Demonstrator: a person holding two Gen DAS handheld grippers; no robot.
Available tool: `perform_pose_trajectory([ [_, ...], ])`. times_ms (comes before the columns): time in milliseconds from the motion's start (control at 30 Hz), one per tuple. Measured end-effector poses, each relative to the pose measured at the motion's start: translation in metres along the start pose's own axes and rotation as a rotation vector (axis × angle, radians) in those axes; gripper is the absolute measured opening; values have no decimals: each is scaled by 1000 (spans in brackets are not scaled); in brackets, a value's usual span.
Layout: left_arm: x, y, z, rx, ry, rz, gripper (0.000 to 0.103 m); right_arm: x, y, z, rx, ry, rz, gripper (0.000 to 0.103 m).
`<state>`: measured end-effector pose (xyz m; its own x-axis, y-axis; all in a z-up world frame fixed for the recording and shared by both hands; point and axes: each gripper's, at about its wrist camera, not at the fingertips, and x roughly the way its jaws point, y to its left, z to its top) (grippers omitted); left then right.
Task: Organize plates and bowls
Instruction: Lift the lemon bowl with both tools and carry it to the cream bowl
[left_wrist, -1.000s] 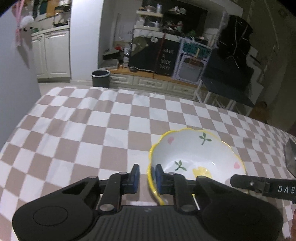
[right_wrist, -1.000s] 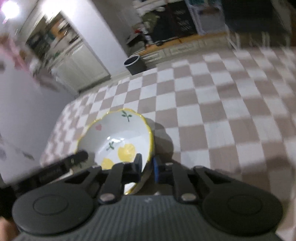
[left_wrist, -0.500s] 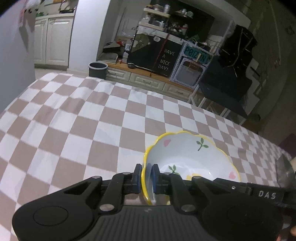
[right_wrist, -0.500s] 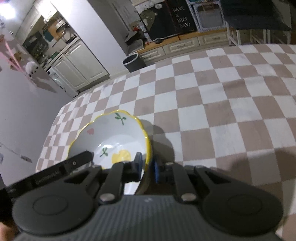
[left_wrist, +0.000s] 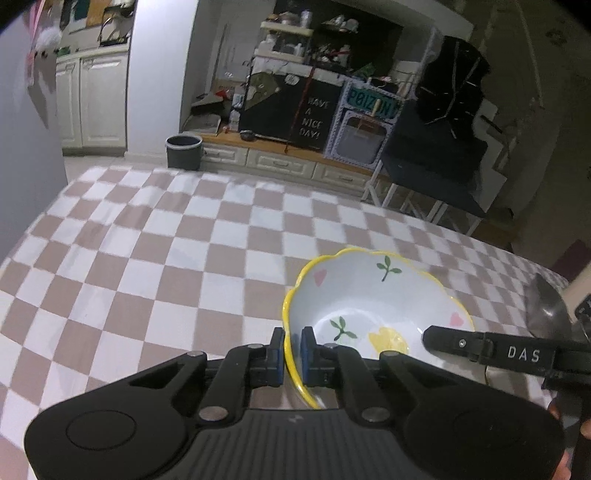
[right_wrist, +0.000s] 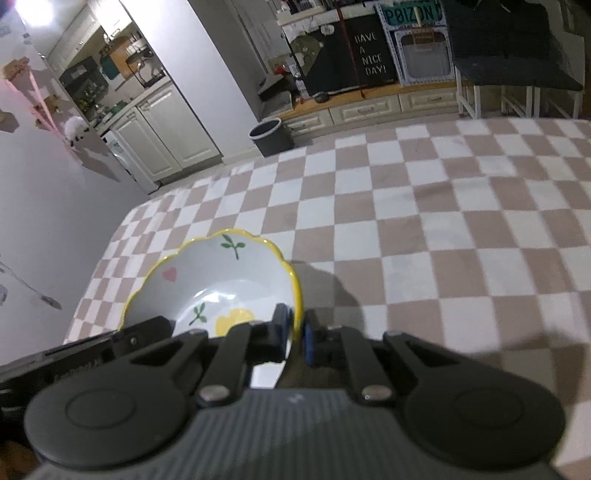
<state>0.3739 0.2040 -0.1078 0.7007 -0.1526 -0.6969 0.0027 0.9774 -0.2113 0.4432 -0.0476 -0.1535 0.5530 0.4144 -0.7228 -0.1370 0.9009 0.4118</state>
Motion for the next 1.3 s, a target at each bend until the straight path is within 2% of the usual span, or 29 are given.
perform_pose_trajectory([
  [367,-87,-85,-2,117,-66,-34,7,-117,-28,-13,43,-58,63,11],
  [667,-140,-166,-42,198,-90,-114,7,-217,-70,-52,79,-115,32,12],
  [867,-151,-203,-79,209,-49,-189,7,-261,-101,-89,65,-140,-18,12],
  [1000,-149,-228,-105,236,-16,-213,7,-273,-127,-107,117,-131,-44,12],
  [1233,-134,-249,-130,163,54,-274,7,-290,-150,-129,123,-133,-110,12],
  [1300,-129,-258,-132,173,69,-270,7,-295,-155,-136,136,-128,-124,11],
])
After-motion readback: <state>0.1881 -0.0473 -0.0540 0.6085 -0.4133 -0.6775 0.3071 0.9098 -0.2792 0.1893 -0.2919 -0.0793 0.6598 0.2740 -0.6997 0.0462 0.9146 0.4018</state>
